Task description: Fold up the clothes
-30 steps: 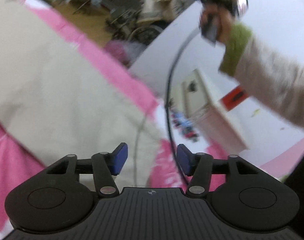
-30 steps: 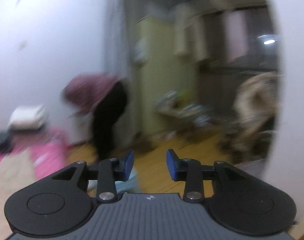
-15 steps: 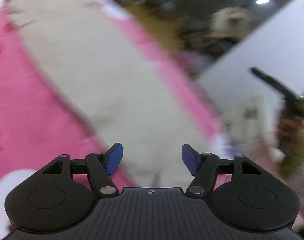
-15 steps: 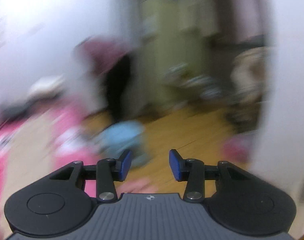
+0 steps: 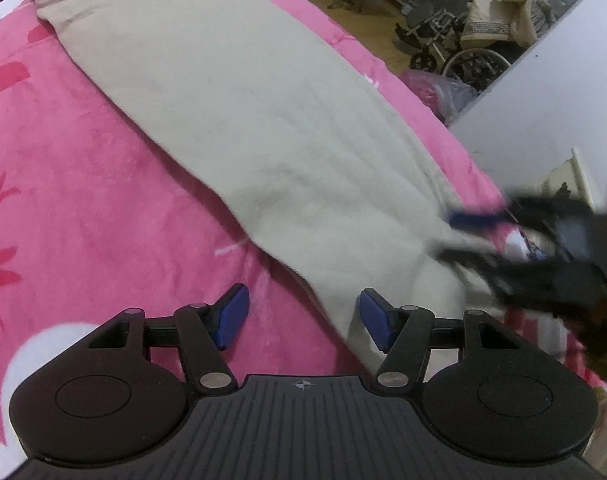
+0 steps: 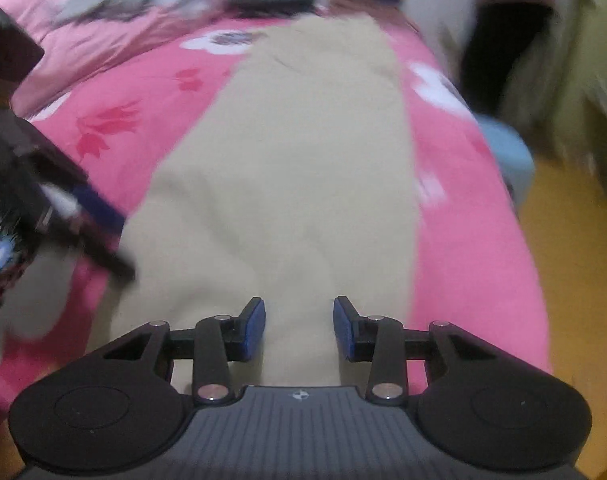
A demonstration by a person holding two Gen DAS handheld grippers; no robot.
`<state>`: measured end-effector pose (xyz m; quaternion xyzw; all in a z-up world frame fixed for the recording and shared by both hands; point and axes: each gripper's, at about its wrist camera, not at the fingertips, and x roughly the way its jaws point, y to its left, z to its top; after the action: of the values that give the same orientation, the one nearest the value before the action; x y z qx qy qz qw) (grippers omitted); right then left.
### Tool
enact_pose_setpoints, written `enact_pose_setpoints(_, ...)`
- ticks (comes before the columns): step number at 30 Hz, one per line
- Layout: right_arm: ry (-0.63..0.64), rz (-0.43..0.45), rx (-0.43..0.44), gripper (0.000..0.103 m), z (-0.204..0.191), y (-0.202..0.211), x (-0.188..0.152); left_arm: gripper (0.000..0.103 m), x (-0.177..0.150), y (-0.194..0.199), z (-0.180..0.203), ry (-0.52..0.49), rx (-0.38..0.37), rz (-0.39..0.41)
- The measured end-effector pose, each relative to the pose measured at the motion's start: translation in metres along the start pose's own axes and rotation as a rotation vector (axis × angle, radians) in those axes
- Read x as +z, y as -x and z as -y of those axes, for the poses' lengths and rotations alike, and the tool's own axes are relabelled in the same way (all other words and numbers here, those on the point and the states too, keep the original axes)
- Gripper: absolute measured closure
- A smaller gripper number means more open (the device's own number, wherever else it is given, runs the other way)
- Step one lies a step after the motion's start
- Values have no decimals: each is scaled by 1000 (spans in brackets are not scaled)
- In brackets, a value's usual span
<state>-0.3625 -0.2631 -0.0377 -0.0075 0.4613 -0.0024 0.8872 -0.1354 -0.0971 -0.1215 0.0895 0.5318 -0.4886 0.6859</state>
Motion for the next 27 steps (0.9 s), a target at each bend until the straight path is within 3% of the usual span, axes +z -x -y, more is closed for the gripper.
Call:
enact_pose_setpoints(5,-47,-95,-83,64,2,52,-45,41,-1,2,0,-18,6,7)
enact_pose_setpoints(8,27,-41,-134,64,-17,55,-27,41,-4,8,-3,-33,21,4)
enact_pose_setpoints(10,48,21,-104,64,-28,48,-6,41,-5,10,-3,-37,29,3)
enact_pose_setpoints(13,98,78,-34,64,-47,4,34,41,-7,15,-6,-39,42,11)
enact_pose_setpoints(15,119,72,11,64,-52,-30,50,41,-9,18,-8,-51,58,23)
enact_pose_setpoints(18,164,30,21,64,-59,-57,39,41,-11,24,-12,-79,90,58)
enact_pose_setpoints(20,116,26,33,63,-52,-49,18,41,-11,30,-13,-112,127,114)
enact_pose_setpoints(24,19,-69,25,63,-37,-11,-25,42,-5,33,-9,-171,130,222)
enact_pose_setpoints(27,-8,-95,8,64,-32,15,-24,42,2,26,2,-256,115,269)
